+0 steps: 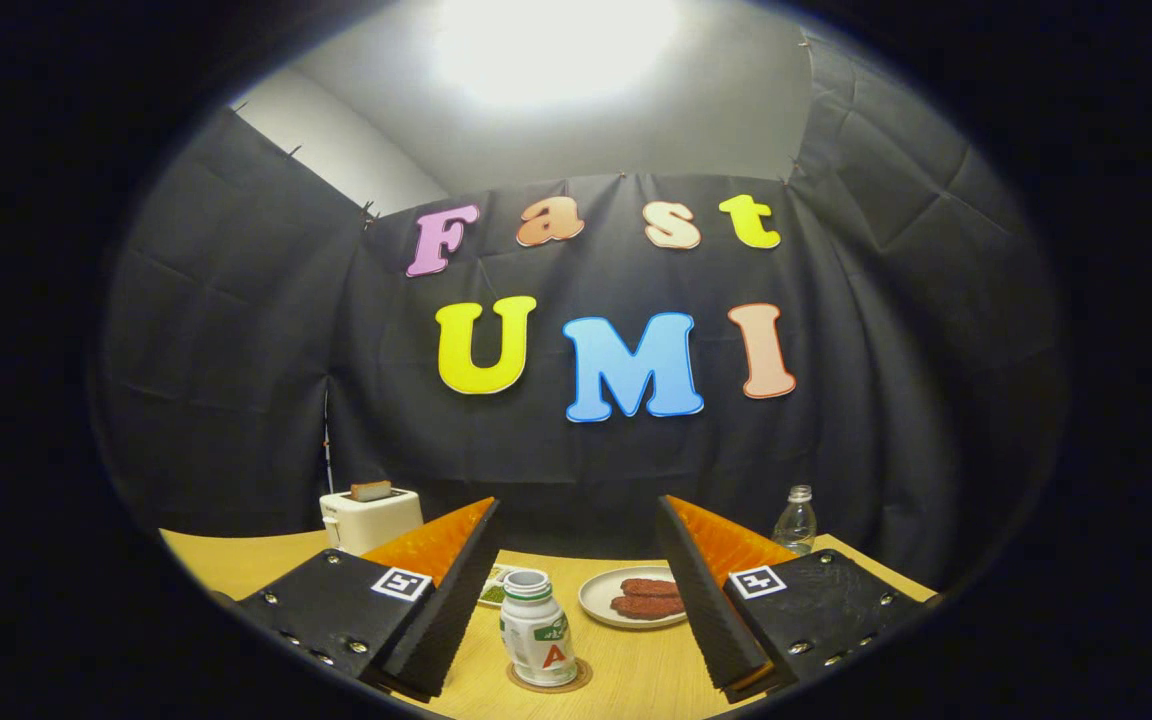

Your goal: Take the bottle from table, then pour the juice into the cup, finally place the bottle on the coaster

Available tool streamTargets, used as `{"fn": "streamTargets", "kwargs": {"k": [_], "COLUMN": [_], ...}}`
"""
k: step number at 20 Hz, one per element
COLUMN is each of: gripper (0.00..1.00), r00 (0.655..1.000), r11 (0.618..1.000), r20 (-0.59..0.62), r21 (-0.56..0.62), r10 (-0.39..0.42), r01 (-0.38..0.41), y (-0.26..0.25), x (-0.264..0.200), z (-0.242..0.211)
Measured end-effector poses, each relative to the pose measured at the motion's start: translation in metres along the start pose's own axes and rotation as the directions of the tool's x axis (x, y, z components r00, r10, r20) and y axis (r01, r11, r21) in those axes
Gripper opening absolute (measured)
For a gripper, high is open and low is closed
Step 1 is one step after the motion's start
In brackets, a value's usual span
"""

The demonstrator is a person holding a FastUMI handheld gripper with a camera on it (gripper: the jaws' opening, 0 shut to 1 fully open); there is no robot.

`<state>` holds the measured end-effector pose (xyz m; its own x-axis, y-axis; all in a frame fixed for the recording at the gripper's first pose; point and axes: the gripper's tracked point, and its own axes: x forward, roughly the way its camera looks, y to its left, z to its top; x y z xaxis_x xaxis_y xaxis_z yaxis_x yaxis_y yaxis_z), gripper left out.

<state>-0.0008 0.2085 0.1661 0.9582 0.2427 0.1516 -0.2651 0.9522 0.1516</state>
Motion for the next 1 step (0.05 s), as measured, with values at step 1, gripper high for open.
{"fn": "streamTargets", "kwargs": {"k": [1], "gripper": [0.92], "r00": [1.0], "r11": [1.0], "r20": [0.008], "r21": [-0.011], "r10": [-0.017], "r01": [0.017], "y": [-0.0098], "x": [-0.0024], "z": [0.0022]}}
